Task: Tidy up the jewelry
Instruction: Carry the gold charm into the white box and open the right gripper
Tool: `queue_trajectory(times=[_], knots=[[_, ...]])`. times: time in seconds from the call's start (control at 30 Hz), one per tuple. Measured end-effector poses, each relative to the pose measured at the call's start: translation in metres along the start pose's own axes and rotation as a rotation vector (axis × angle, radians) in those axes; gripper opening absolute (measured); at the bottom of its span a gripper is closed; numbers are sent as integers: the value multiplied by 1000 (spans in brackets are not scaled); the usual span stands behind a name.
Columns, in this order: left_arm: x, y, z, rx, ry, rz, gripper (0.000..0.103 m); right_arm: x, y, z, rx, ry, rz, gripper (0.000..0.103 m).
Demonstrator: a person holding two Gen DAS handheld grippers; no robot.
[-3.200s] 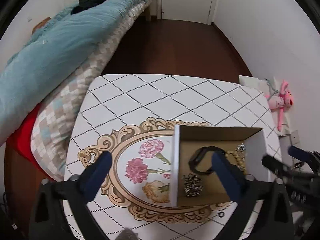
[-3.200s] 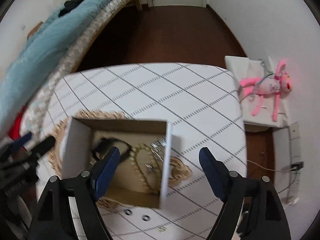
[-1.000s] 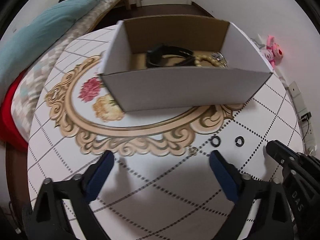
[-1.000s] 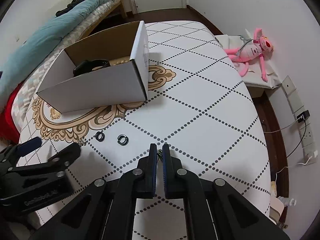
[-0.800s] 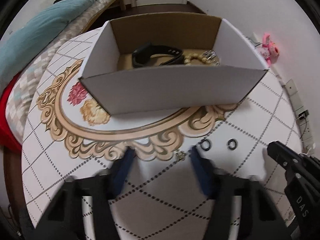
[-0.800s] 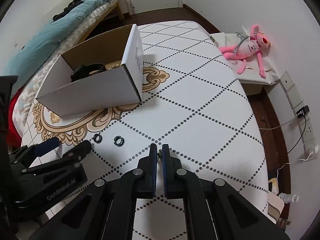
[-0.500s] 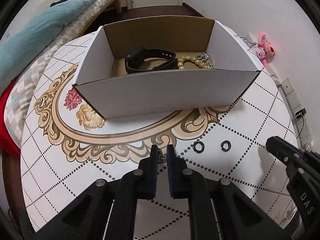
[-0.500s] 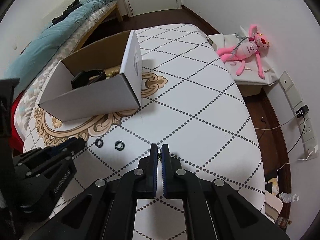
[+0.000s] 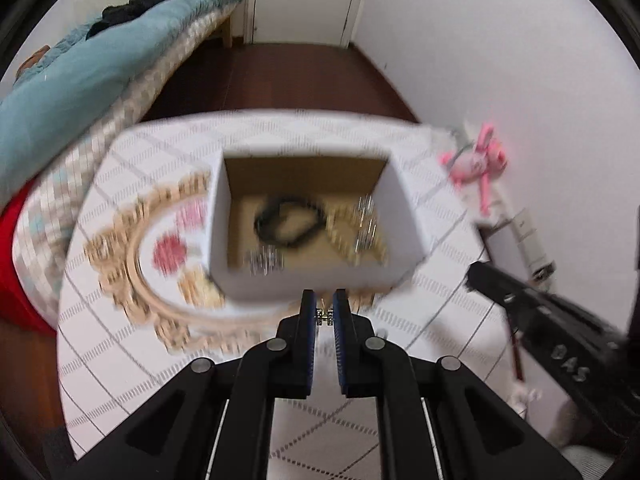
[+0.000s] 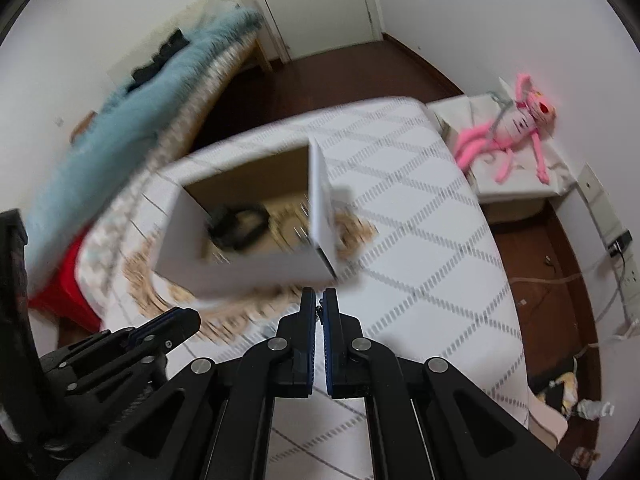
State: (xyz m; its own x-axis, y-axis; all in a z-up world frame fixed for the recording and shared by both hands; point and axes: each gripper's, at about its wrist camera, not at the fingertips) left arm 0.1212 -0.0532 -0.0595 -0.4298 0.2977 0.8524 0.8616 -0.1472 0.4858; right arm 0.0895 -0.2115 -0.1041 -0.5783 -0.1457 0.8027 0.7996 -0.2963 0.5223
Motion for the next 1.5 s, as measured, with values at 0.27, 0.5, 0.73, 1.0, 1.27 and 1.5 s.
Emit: queue_trajectory(times=[0.27, 0.5, 0.73, 1.0, 1.27, 1.5], knots=[[-18, 79, 33, 24, 39, 23, 6, -23, 85, 28, 44, 89, 26, 4], [-51, 98, 54, 24, 136, 124, 13, -83, 121, 42, 74, 100, 195, 4], [-54, 103, 72, 74, 205, 113, 72, -107, 130, 47, 95, 86, 275, 16], [-48, 98, 73, 40, 296, 80, 103, -94, 132, 49, 149, -31, 219, 60], [-39, 86, 71, 37, 326, 45, 103, -93, 112, 46, 210, -208, 217, 99], [-24, 81, 67, 47, 317, 24, 103, -82, 106, 44, 187, -214, 192, 103]])
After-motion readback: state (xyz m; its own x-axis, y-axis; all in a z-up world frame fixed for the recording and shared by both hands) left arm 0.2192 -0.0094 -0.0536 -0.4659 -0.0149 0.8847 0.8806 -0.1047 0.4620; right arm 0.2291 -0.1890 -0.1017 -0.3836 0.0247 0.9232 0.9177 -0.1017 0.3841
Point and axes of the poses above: each gripper's, at about its wrist camera, not at the fingertips, and x roughly against the way its jaws point, z to its left, y to its top, and after that the axes turned 1 degree about z, right-handed
